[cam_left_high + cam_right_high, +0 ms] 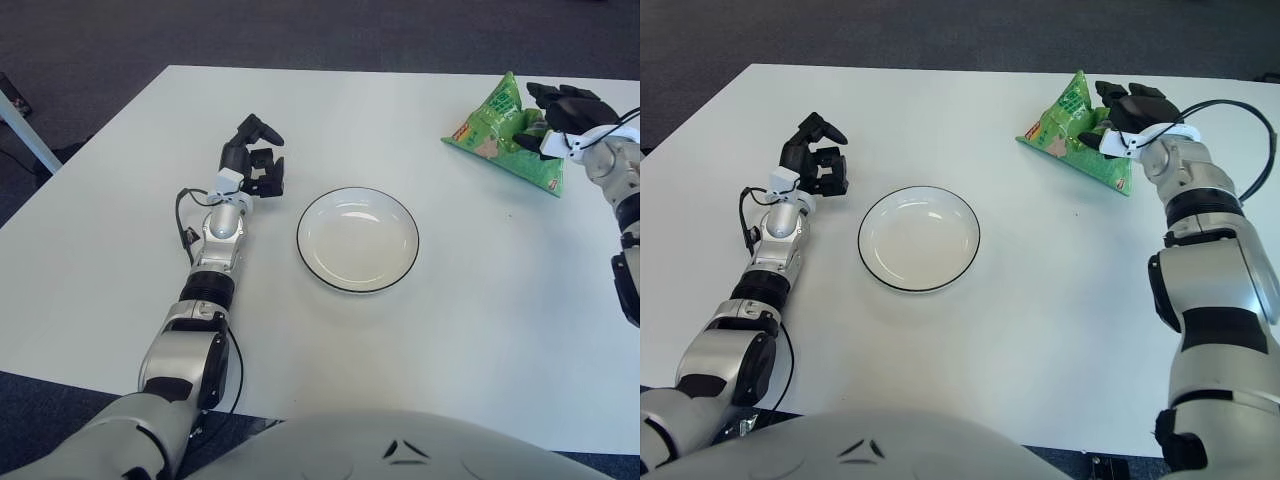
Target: Put the snack into the plate.
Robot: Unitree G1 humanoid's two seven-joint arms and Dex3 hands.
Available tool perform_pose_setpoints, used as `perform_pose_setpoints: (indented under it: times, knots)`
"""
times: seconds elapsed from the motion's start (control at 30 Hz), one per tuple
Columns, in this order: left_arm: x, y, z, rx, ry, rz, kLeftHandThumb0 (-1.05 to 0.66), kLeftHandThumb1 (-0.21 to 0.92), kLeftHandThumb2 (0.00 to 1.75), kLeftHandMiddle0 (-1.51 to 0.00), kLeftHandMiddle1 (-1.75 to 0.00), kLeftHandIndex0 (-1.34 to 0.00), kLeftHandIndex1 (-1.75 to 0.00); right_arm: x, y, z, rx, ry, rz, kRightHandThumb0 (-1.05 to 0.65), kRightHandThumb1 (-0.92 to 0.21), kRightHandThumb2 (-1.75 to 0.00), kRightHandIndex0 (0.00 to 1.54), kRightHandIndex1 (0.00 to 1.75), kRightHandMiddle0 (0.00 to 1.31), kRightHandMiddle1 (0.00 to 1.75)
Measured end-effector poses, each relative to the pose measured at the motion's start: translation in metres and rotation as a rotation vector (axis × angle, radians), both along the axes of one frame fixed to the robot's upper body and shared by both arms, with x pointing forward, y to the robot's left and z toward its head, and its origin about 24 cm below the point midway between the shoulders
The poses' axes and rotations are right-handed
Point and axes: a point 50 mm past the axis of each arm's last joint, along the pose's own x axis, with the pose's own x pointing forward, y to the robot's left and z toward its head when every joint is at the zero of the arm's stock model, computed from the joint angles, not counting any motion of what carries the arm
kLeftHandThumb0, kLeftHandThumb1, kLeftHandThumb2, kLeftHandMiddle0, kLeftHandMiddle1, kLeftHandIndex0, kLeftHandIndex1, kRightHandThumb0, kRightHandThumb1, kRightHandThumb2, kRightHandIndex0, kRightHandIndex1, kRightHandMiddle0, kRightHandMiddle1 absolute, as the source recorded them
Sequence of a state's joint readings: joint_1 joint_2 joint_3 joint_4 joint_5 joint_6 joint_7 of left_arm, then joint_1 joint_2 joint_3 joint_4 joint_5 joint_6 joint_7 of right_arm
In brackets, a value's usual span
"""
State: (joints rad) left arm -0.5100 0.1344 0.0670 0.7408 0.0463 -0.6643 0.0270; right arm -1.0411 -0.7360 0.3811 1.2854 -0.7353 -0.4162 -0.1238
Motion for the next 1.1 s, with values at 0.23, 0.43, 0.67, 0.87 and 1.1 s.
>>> perform_pose_setpoints:
  times: [0.23, 0.43, 0.67, 0.87, 1.1]
  knots:
    - [-0.001, -0.001, 0.001, 0.001, -0.006, -0.003, -0.46, 0.37, 1.25, -1.28, -1.75, -0.57, -1.75, 0.004, 0.007, -0.004, 0.027, 0.031, -0.004, -1.05, -0.92, -0.94, 0.0, 0.0, 0.0, 0.0]
    - [-0.002, 0.0, 0.001, 0.002, -0.011, -0.004, -0.46, 0.39, 1.23, -1.27, -1.75, -0.56, -1.75, 0.007, 0.015, -0.008, 0.043, 0.049, -0.002, -1.05, -0.92, -0.95, 0.0, 0.0, 0.0, 0.0]
    - [-0.002, 0.0, 0.002, 0.002, -0.015, -0.007, -0.46, 0.38, 1.24, -1.27, -1.75, -0.56, -1.75, 0.011, 0.025, -0.009, 0.056, 0.054, 0.008, -1.05, -0.92, -0.96, 0.0, 0.0, 0.0, 0.0]
    - [-0.002, -0.001, 0.002, 0.0, -0.017, -0.007, -0.46, 0.38, 1.24, -1.27, -1.75, -0.56, -1.75, 0.015, 0.034, -0.009, 0.063, 0.053, 0.026, -1.05, -0.92, -0.96, 0.0, 0.0, 0.0, 0.0]
    - [-0.003, -0.001, 0.002, 0.0, -0.019, -0.007, -0.46, 0.38, 1.24, -1.27, -1.75, -0.56, -1.75, 0.016, 0.041, -0.013, 0.088, 0.068, 0.033, -1.05, -0.92, -0.93, 0.0, 0.0, 0.0, 0.0]
